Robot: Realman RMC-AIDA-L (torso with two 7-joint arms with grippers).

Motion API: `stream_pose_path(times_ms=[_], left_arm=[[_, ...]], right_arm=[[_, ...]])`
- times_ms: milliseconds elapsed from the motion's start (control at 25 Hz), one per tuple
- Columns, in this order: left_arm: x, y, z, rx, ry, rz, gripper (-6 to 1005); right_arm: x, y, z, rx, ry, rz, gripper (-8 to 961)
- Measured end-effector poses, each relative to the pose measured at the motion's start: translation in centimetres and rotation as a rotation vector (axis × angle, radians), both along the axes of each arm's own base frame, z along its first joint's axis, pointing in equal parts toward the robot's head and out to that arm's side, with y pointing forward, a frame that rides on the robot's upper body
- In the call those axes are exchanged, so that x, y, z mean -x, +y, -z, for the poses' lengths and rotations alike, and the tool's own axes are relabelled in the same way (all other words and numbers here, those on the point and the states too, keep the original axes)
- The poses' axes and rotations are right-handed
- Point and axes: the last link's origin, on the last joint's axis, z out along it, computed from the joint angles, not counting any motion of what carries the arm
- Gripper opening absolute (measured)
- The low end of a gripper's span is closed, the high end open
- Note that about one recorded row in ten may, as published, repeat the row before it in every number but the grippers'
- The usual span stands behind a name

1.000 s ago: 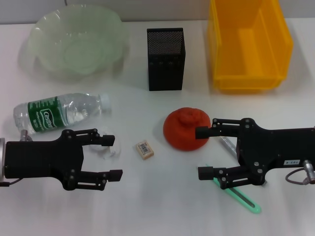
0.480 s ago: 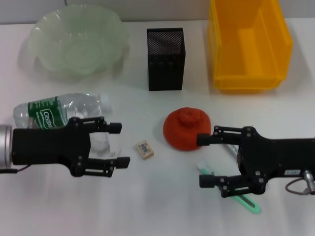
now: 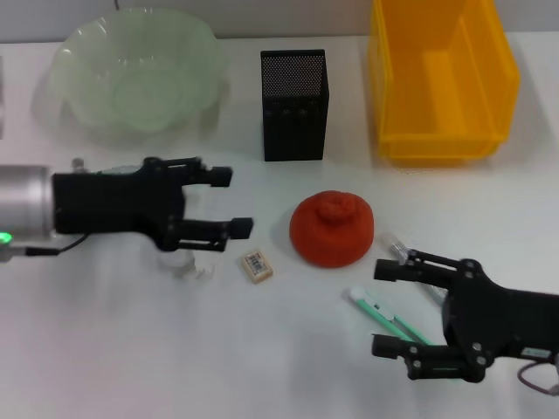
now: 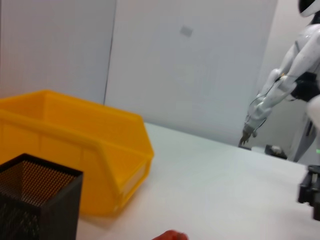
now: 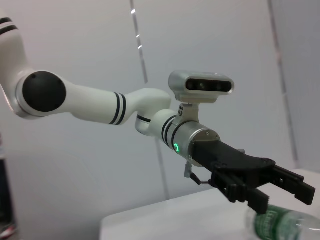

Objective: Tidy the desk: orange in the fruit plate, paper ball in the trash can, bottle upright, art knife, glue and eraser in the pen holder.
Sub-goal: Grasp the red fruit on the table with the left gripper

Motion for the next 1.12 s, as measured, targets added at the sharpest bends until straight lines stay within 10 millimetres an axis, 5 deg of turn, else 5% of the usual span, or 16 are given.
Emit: stream_pose_path(times_ms=[240,560,1120], left_arm=[[-4.6,2.7,3.5,0.083,0.143,0.113,828],[-7.5,4.6,7.4,0.051,0.291,0.148,828],[-7.2,4.6,10.0,0.002,0.332,0.126,828]], right_arm=[[-1.9,-2.2,-0.2,-0.038,0.007,0.079,821],[-2.9,-3.6,-0.3,-0.057,0.012,0.138,821],[-3.0,-3.8,-0.1,-0.051,0.018,0.148,821]])
